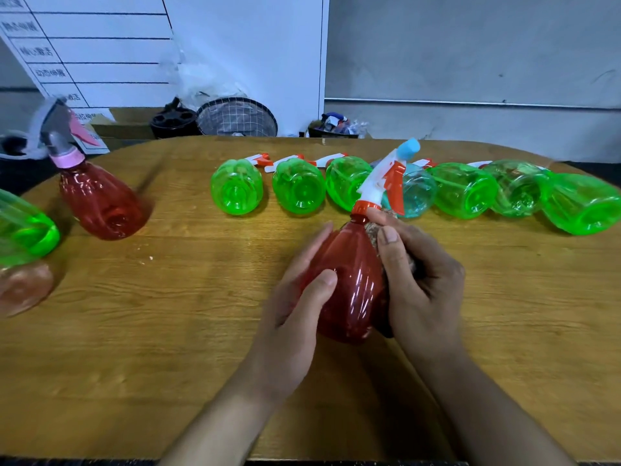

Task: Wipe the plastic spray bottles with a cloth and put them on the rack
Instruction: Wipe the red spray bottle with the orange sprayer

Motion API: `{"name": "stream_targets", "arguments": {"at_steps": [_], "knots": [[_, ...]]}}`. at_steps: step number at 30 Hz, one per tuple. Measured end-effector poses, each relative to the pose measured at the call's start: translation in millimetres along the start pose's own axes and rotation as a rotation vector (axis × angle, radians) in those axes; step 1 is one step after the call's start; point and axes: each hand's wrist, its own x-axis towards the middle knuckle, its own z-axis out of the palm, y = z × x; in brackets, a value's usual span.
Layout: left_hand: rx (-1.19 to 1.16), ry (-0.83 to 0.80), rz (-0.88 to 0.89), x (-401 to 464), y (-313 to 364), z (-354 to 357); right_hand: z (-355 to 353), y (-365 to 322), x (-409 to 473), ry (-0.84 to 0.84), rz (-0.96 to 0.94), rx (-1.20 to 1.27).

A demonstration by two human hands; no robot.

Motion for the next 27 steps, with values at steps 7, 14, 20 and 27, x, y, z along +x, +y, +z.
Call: {"name": "stream_targets", "arguments": {"at_steps": [7, 14, 20, 27], "knots": [[-0.009, 0.075, 0.002, 1.8, -5.4, -1.4, 1.7, -2.3, -5.1, -0.096, -0.020, -0.143], [-0.161, 0.208, -0.002, 12.2, 6.1, -21.6, 25.3, -14.5, -40.7, -0.329, -0.410, -0.359], [0.000, 0.175, 0.051, 10.2, 2.9, -10.9, 10.6, -9.2, -22.8, -0.188, -0.295, -0.321], [0.025, 0.061, 0.013, -0.6, -3.1, 5.4, -5.7, -0.9, -3.1, -0.048, -0.073, -0.272]]}}
